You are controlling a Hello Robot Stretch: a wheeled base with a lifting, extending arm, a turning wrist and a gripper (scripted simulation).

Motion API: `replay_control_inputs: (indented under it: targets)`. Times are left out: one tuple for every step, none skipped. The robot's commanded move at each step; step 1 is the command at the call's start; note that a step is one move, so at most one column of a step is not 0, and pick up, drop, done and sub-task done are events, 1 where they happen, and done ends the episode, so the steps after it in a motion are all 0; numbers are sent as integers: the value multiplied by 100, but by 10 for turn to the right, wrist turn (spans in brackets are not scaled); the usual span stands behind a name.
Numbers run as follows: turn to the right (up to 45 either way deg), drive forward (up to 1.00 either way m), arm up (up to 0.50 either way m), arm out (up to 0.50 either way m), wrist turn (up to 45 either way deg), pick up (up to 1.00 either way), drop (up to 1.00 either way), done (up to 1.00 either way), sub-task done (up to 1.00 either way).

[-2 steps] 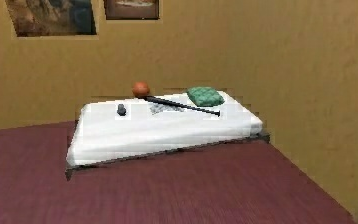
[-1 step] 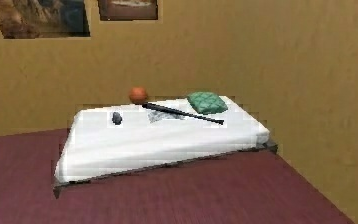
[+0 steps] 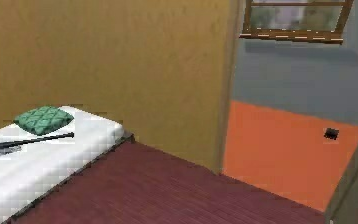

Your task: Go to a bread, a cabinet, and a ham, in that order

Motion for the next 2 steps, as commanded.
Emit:
replay_control_inputs:
  targets:
    - [210,0,0,0,0,0,0,0,0]
    - [30,0,0,0,0,0,0,0,0]
